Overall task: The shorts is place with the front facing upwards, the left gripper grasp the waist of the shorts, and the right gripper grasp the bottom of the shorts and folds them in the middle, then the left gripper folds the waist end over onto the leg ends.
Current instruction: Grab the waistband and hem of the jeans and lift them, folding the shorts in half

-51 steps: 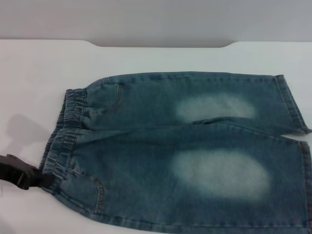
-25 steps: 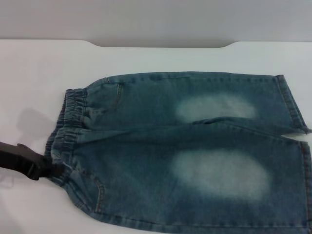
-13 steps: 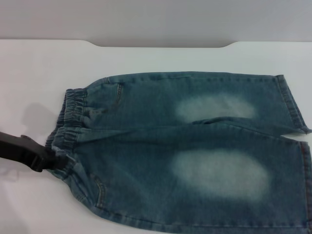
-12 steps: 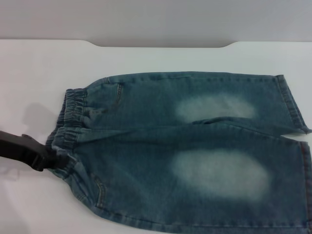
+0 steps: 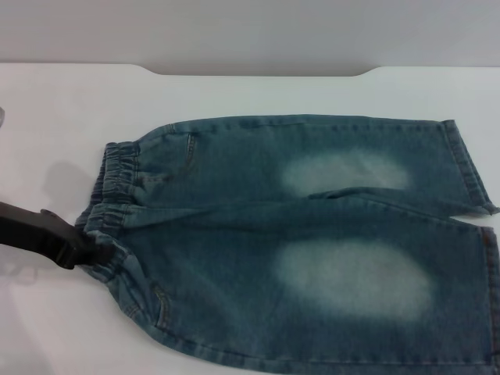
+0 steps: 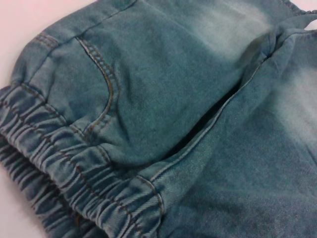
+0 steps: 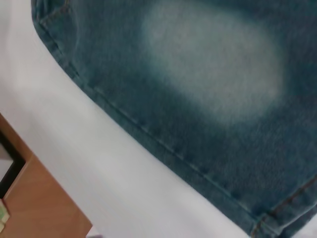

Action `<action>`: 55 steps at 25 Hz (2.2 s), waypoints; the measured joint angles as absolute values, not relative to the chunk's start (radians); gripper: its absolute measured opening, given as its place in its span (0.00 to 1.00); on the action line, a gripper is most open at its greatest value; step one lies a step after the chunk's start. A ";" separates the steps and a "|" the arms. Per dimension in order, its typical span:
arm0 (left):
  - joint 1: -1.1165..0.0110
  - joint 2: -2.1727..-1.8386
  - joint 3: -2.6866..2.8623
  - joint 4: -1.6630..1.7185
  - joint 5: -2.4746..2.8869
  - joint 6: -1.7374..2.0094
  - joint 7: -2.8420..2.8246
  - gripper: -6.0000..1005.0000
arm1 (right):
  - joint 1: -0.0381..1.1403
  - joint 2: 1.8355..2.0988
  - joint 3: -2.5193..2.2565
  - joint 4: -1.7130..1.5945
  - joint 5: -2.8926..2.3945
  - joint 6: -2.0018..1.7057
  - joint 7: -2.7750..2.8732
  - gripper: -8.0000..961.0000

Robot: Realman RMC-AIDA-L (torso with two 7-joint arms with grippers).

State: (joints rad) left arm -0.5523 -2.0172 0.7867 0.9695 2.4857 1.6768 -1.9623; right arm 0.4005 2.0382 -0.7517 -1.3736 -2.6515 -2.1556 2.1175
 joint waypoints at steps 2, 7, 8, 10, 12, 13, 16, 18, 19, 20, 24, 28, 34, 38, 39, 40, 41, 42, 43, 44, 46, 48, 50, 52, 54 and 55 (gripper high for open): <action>-0.552 -2.019 0.787 0.970 2.486 1.674 -1.961 0.07 | 0.408 2.038 -0.753 -1.351 -2.679 -2.140 2.117 0.56; -0.552 -2.022 0.786 0.965 2.485 1.666 -1.961 0.07 | 0.431 2.061 -0.756 -1.324 -2.807 -2.091 2.119 0.56; -0.552 -2.023 0.786 0.965 2.485 1.665 -1.961 0.07 | 0.434 2.065 -0.756 -1.318 -2.825 -2.079 2.119 0.56; -0.552 -2.025 0.786 0.966 2.485 1.665 -1.961 0.07 | 0.438 2.067 -0.757 -1.305 -2.840 -2.061 2.119 0.56; -0.553 -2.028 0.785 0.969 2.485 1.663 -1.961 0.07 | 0.440 2.067 -0.757 -1.293 -2.840 -2.046 2.120 0.56; -0.553 -2.029 0.785 0.970 2.485 1.661 -1.961 0.07 | 0.441 2.067 -0.757 -1.289 -2.840 -2.040 2.120 0.56; -0.559 -2.032 0.785 0.970 2.485 1.659 -1.962 0.07 | 0.444 2.070 -0.757 -1.274 -2.837 -2.018 2.120 0.56; -0.563 -2.034 0.786 0.966 2.485 1.657 -1.962 0.07 | 0.449 2.072 -0.758 -1.256 -2.835 -2.001 2.120 0.56; -0.563 -2.036 0.787 0.966 2.485 1.655 -1.962 0.07 | 0.452 2.073 -0.758 -1.243 -2.834 -1.992 2.120 0.56; -0.563 -2.038 0.789 0.965 2.485 1.652 -1.962 0.07 | 0.456 2.073 -0.760 -1.230 -2.833 -1.983 2.120 0.56; -0.563 -2.042 0.790 0.965 2.485 1.648 -1.963 0.07 | 0.463 2.075 -0.784 -1.195 -2.818 -1.955 2.120 0.56; -0.563 -2.044 0.789 0.965 2.486 1.648 -1.964 0.07 | 0.472 2.075 -0.798 -1.183 -2.805 -1.944 2.121 0.56; -0.558 -2.047 0.787 0.965 2.485 1.647 -1.964 0.07 | 0.485 2.074 -0.807 -1.173 -2.802 -1.942 2.121 0.56; -0.556 -2.048 0.787 0.965 2.485 1.647 -1.966 0.07 | 0.486 2.075 -0.815 -1.171 -2.799 -1.941 2.121 0.56; -0.556 -2.048 0.787 0.965 2.485 1.647 -1.967 0.07 | 0.486 2.075 -0.818 -1.170 -2.797 -1.940 2.122 0.56; -0.555 -2.048 0.787 0.965 2.485 1.647 -1.967 0.07 | 0.486 2.075 -0.820 -1.169 -2.796 -1.941 2.122 0.56; -0.555 -2.048 0.787 0.965 2.485 1.647 -1.968 0.07 | 0.486 2.075 -0.822 -1.169 -2.795 -1.942 2.122 0.56; -0.555 -2.048 0.787 0.965 2.485 1.647 -1.968 0.07 | 0.486 2.075 -0.824 -1.169 -2.795 -1.945 2.123 0.56; -0.555 -2.048 0.787 0.965 2.485 1.648 -1.969 0.07 | 0.486 2.075 -0.829 -1.169 -2.795 -1.949 2.123 0.56; -0.555 -2.048 0.788 0.965 2.485 1.647 -1.969 0.07 | 0.485 2.075 -0.832 -1.171 -2.795 -1.953 2.123 0.56; -0.555 -2.048 0.790 0.965 2.485 1.648 -1.970 0.07 | 0.482 2.073 -0.836 -1.178 -2.795 -1.959 2.123 0.56; -0.555 -2.049 0.792 0.965 2.485 1.648 -1.970 0.07 | 0.479 2.071 -0.836 -1.184 -2.795 -1.964 2.123 0.56; -0.555 -2.049 0.792 0.965 2.485 1.648 -1.971 0.07 | 0.478 2.070 -0.835 -1.190 -2.795 -1.971 2.123 0.56; -0.557 -2.049 0.793 0.965 2.485 1.647 -1.970 0.07 | 0.477 2.070 -0.836 -1.193 -2.797 -1.976 2.123 0.56; -0.560 -2.049 0.793 0.964 2.487 1.648 -1.968 0.07 | 0.479 2.071 -0.836 -1.190 -2.797 -1.981 2.123 0.56; -0.561 -2.049 0.793 0.964 2.488 1.648 -1.968 0.07 | 0.480 2.071 -0.836 -1.188 -2.797 -1.983 2.123 0.56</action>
State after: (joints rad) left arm -0.5608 -2.0492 0.7930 0.9640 2.4880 1.6475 -1.9678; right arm 0.4801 2.0713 -0.8364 -1.1877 -2.7973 -1.9832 2.1231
